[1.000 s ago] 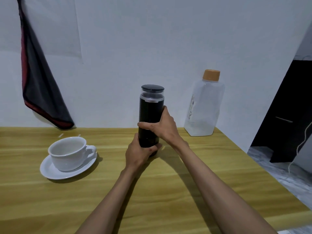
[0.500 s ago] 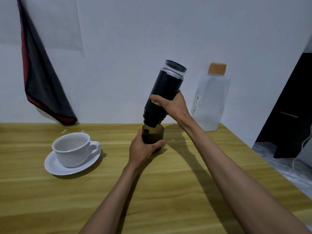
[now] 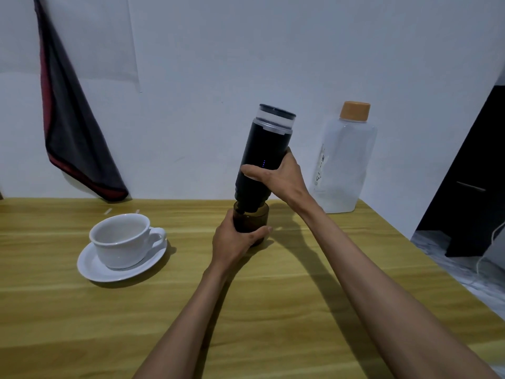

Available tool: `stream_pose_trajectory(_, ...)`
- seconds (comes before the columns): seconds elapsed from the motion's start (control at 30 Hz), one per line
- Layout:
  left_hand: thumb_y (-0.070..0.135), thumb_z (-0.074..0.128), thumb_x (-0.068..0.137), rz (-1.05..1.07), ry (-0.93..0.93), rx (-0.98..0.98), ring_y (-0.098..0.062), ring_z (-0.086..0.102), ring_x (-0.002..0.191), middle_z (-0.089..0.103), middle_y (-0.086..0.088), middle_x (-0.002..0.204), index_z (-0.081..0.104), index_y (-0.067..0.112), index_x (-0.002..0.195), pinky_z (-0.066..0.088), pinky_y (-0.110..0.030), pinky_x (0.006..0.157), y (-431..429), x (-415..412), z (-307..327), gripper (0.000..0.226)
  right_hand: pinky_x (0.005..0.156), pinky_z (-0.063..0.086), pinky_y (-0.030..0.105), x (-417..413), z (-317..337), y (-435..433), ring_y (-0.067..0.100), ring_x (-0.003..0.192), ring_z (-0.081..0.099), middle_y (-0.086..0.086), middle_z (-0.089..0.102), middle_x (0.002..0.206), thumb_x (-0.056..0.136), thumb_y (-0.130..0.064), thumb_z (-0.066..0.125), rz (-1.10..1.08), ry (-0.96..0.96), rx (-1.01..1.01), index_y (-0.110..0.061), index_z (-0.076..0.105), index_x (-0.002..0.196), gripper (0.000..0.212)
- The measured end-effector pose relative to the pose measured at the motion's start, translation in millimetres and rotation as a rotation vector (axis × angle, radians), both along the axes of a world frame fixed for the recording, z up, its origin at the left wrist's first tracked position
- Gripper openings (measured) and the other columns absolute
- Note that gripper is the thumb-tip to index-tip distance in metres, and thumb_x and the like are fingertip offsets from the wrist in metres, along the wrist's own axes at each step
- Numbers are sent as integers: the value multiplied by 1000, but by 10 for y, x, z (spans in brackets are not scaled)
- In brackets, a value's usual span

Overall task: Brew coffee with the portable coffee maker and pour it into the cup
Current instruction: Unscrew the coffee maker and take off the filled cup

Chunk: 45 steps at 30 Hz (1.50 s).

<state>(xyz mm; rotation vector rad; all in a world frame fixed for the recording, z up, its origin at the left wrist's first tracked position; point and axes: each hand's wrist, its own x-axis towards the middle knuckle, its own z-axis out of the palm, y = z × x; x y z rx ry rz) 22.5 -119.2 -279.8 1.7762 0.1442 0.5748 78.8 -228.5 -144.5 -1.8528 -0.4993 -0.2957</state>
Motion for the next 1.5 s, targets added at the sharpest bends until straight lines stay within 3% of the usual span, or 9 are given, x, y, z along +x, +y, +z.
stream_pose_trajectory(0.33, 59, 88, 54, 10, 0, 0, 4, 64, 95, 69, 22, 102, 60, 36, 115, 55, -26, 83, 5, 23, -23, 71, 78, 57, 25, -30, -36, 5, 5, 97, 65, -11, 66, 107, 61, -39, 90, 13, -10, 68, -22, 50, 122, 75)
stream_pose_trajectory(0.47, 57, 89, 55, 11, 2, -1, 10, 63, 91, 69, 24, 100, 59, 41, 110, 53, -22, 80, 4, 12, -20, 65, 84, 58, 31, -23, -52, -20, 9, 101, 66, -8, 67, 111, 62, -39, 89, 30, 17, 103, -20, 51, 126, 76)
stream_pose_trajectory(0.6, 56, 89, 56, 5, 1, -3, 7, 63, 93, 69, 23, 102, 59, 39, 112, 52, -21, 79, -3, 10, -9, 65, 83, 58, 29, -29, -75, -30, 6, 99, 66, -9, 68, 110, 65, -37, 89, 29, 33, 156, -21, 52, 126, 74)
stream_pose_trajectory(0.8, 57, 88, 57, 0, 4, 5, 3, 63, 96, 68, 20, 104, 59, 35, 113, 53, -23, 80, 6, 10, -9, 67, 88, 59, 42, -32, -103, -60, 11, 100, 68, -5, 69, 109, 65, -38, 88, 33, 86, 229, -20, 54, 125, 71)
stream_pose_trajectory(0.93, 54, 89, 59, -10, -4, 5, 2, 63, 97, 68, 20, 104, 58, 35, 115, 51, -21, 78, 6, 15, -6, 67, 89, 59, 43, -31, -121, -98, 13, 99, 69, -3, 70, 108, 66, -34, 89, 32, 86, 242, -18, 54, 125, 70)
stream_pose_trajectory(1.13, 51, 90, 61, -19, -7, 5, 0, 63, 98, 68, 19, 105, 57, 35, 116, 52, -24, 81, 11, 19, -17, 66, 87, 59, 35, -32, -106, -105, 6, 99, 67, -9, 68, 109, 64, -38, 90, 22, 26, 159, -22, 52, 126, 75)
stream_pose_trajectory(1.3, 52, 89, 61, -8, -9, 8, 3, 62, 98, 67, 22, 105, 57, 35, 117, 49, -19, 78, 2, 8, -2, 67, 74, 56, 24, -75, -32, -26, 0, 96, 63, -17, 64, 106, 55, -49, 87, 4, -73, -6, -27, 48, 122, 80)
stream_pose_trajectory(1.5, 53, 90, 58, 4, 15, -4, -1, 63, 101, 67, 20, 108, 58, 32, 118, 50, -21, 79, -4, 27, 2, 72, 73, 57, 26, -114, -11, 40, -4, 92, 61, -21, 62, 99, 51, -53, 84, -17, -145, -108, -30, 47, 113, 76)
